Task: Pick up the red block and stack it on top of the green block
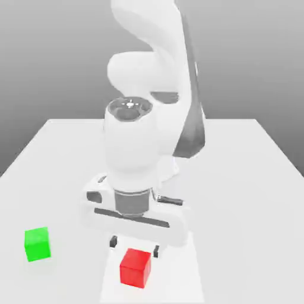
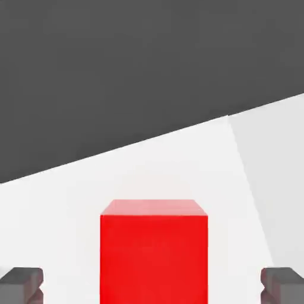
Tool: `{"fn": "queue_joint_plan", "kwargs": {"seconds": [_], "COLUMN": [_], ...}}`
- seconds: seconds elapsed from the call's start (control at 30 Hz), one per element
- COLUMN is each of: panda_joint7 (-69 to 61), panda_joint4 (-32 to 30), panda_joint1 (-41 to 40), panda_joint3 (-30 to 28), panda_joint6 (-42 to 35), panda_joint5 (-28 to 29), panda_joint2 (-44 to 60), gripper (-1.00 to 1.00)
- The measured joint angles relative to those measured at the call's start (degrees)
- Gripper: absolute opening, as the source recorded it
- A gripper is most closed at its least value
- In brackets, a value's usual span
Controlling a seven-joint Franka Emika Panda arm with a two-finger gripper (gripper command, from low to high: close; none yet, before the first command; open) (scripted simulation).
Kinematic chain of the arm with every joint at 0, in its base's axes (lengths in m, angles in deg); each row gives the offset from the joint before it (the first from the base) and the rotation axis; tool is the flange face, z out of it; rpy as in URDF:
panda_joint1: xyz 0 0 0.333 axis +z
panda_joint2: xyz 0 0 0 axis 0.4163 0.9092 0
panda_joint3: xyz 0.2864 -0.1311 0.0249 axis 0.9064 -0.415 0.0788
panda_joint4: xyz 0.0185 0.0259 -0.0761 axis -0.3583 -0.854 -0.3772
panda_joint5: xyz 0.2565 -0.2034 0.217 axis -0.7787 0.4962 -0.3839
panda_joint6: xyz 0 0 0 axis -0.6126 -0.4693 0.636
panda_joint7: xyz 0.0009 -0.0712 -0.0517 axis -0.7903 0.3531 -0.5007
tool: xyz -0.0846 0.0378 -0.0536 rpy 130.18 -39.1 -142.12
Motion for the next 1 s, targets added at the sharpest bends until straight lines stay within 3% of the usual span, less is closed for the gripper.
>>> {"fn": "queue_joint_plan", "kwargs": {"seconds": [0.03, 0.27, 0.47, 0.7, 0.87, 0.9, 1.0], "panda_joint7": [0.1, 0.2, -0.2, -2.0, -5.0, -5.5, -5.5], "panda_joint4": [0.3, 0.4, -1.1, -0.9, -0.4, -0.3, -0.3], "panda_joint1": [0.0, -0.1, -1.3, -19.3, -21.0, -21.3, -21.3], "panda_joint3": [0.0, 0.0, -0.3, -11.5, -10.1, -9.7, -9.7], "panda_joint6": [1.7, 2.1, -6.7, -12.3, -5.1, -3.7, -3.7], "panda_joint5": [0.1, 0.3, -0.3, -1.5, -5.5, -6.2, -6.2], "panda_joint2": [2.0, 2.5, -7.8, -13.1, -5.2, -3.7, -3.7], "gripper": [-1.00, -1.00, -1.00, -1.00, -1.00, 1.00, 1.00]}}
